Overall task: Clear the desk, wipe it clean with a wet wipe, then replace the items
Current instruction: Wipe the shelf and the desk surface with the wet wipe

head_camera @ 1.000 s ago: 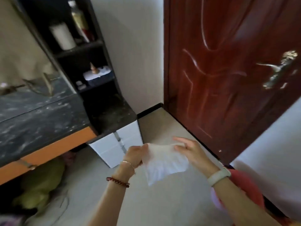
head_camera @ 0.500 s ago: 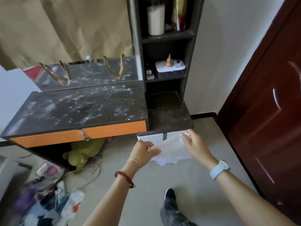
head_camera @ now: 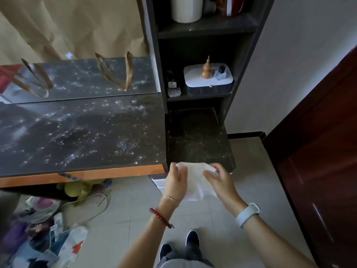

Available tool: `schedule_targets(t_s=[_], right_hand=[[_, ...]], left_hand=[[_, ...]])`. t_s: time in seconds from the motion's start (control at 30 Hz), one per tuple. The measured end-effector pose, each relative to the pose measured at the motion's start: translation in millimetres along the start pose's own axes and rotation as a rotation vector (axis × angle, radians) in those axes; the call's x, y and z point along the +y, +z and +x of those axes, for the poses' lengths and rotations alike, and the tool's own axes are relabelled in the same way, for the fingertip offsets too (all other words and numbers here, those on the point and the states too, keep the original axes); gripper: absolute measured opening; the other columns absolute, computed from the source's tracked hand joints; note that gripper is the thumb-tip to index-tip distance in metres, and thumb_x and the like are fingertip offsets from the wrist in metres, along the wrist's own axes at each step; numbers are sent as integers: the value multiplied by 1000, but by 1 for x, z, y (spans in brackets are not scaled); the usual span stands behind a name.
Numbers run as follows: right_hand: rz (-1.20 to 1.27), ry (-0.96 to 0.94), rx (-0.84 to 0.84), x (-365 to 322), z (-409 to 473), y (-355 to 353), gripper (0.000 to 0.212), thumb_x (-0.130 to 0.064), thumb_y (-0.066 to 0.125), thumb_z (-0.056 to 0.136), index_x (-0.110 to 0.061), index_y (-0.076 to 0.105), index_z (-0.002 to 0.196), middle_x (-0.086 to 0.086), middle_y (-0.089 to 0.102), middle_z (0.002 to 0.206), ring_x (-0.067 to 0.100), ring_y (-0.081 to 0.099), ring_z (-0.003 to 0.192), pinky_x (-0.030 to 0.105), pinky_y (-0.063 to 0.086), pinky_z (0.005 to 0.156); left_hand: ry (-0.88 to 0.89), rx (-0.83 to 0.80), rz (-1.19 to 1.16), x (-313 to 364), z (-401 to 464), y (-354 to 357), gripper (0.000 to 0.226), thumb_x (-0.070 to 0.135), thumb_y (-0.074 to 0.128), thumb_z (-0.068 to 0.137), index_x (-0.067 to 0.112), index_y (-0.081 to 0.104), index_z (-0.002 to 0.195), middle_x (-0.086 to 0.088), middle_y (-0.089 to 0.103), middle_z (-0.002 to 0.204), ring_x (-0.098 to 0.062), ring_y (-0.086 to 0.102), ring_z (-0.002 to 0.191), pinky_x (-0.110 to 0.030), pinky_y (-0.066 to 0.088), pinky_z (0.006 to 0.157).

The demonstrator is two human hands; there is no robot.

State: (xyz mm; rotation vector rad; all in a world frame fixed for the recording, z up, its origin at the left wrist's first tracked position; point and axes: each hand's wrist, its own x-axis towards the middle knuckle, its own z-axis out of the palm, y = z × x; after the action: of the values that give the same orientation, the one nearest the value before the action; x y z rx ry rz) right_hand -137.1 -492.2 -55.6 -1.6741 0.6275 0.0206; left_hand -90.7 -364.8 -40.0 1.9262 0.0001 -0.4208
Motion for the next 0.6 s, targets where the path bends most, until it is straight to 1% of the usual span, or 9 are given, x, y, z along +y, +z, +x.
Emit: schedule_targets(t_s=[0.07,0.13,0.2,0.27,0.33,0.4,0.43,0.53,0.6], right_hand=[[304,107,-101,1,15,2,14,-23,48,95,-18,58,105,-1,64,93,12,61,86,18,49,65],[553,202,-185,4,31,1,30,-34,42,96,-17,56,116,2,65,97,13,63,88,24,51,65],[639,251,-206,7,48,-3,33,-34,43,96,-12,57,115,5,66,90,15,65,82,25,52,62],[662,296,-157,14,61,-6,24,-25,47,95,-8,63,102,7,67,81,19,65,79,28,52,62],[679,370,-8,25,75,-8,16,-13,49,93,-5,63,92,10,65,78,24,62,77,33,50,63],[548,411,215,36,91,-13,11,-6,48,92,-4,59,92,9,61,78,24,58,72,31,47,64],[385,384,311,43,101,-17,11,-6,47,92,-6,58,88,7,59,75,21,54,67,30,44,62],[-277,11,487,67,135,-33,28,-4,45,93,4,55,68,16,53,60,22,41,54,27,30,58],[-570,-217,456,81,155,-45,21,1,46,87,13,58,74,22,54,57,30,43,49,31,31,50]], left_hand=[[59,-103,-16,-4,16,13,9,9,45,94,16,46,89,-5,48,86,-17,49,78,-25,44,67],[66,-293,24,-11,32,25,25,15,49,92,13,52,116,-5,47,117,-18,47,108,-27,47,86],[27,-468,107,-19,48,36,37,18,50,91,26,45,127,-2,36,139,-20,34,127,-38,37,105],[-4,-594,89,-23,63,42,38,10,50,91,27,47,125,2,34,141,-19,36,127,-40,35,106],[15,-621,74,-27,75,47,34,4,52,89,10,56,122,3,43,133,-14,44,118,-34,39,102],[-12,-523,79,-35,86,52,30,5,55,87,7,60,117,-5,56,126,-19,55,110,-32,44,95],[-31,-439,105,-40,93,56,29,7,56,87,7,61,115,-9,60,121,-22,58,106,-33,47,92],[-81,-236,274,-62,115,70,32,13,53,88,12,57,120,-13,58,119,-29,57,107,-36,46,93],[-119,-222,446,-75,129,81,41,20,49,91,17,45,131,-12,47,131,-30,45,118,-39,40,100]])
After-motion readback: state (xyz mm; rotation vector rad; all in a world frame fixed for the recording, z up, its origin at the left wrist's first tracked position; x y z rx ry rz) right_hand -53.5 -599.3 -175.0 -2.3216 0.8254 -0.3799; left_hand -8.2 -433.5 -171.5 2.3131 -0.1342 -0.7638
